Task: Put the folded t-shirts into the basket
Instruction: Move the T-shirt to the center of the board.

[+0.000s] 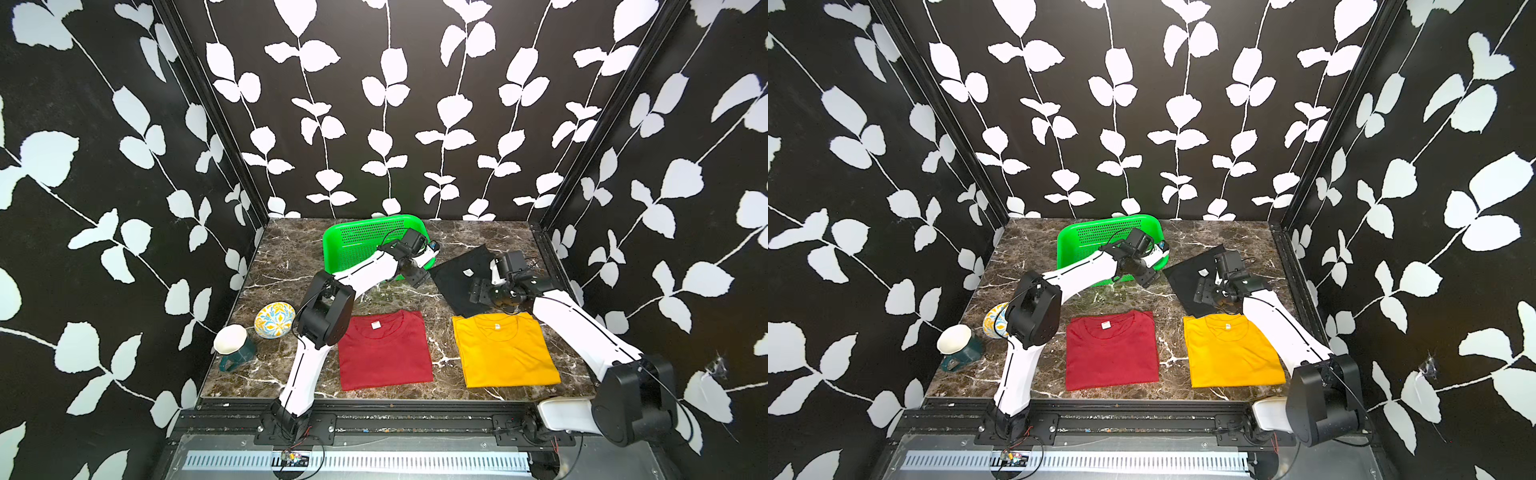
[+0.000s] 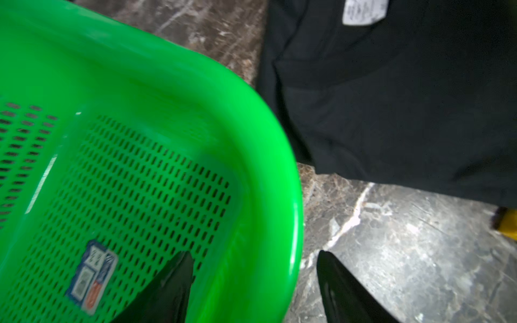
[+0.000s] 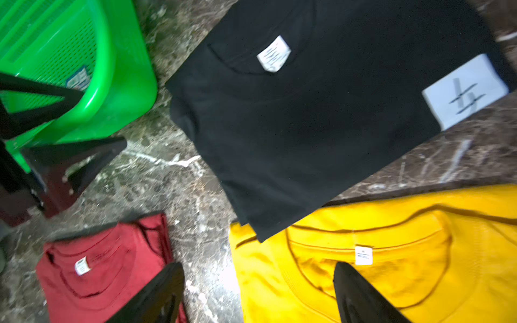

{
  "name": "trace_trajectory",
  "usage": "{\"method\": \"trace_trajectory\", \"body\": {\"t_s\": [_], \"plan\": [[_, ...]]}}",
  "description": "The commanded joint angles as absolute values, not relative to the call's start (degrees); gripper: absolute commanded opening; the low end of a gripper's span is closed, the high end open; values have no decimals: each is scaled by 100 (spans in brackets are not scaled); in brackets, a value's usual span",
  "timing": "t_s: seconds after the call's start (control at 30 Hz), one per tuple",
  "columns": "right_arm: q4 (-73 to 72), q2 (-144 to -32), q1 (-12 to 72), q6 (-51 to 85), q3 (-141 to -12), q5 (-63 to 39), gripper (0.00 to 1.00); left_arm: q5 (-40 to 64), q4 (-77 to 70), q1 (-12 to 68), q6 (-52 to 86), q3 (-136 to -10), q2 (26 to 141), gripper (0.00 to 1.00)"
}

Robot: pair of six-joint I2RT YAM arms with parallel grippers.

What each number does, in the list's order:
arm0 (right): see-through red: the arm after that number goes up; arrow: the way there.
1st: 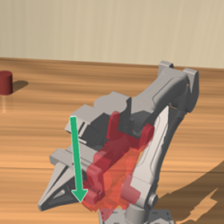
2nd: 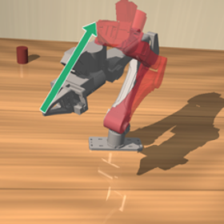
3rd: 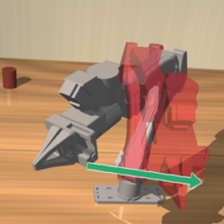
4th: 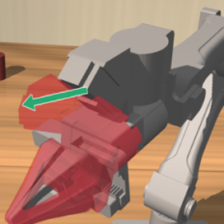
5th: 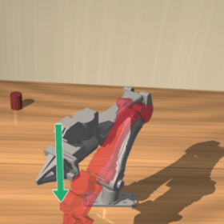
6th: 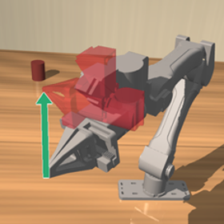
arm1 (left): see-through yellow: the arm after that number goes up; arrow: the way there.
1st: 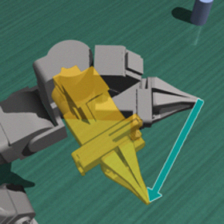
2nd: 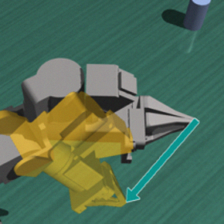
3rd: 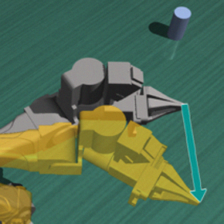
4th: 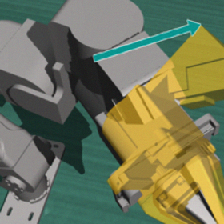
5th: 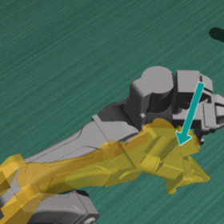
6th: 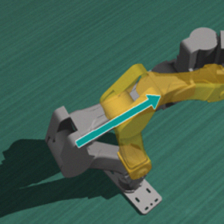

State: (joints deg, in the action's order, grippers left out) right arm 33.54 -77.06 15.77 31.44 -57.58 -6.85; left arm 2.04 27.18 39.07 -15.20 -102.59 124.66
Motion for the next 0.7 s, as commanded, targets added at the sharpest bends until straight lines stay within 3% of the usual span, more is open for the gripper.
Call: {"method": "trace_trajectory", "body": {"t_s": [0.0, 0.23, 0.43, 0.67], "plan": [[3408, -7534, 1591, 3084, -5739, -903, 86, -13, 2643, 3928, -1147, -10173, 12155, 68], [3454, -7387, 1595, 3101, -5720, -1090, 86, -49, 2870, 3929, -965, -10204, 12033, 60], [3419, -7396, 1609, 3134, -5750, -1249, 86, -826, 2344, 3929, -64, -9692, 11787, 44], [3412, -7427, 1624, 3136, -5723, -1306, 86, -880, 2143, 3959, 255, -10013, 12116, 44]]}}
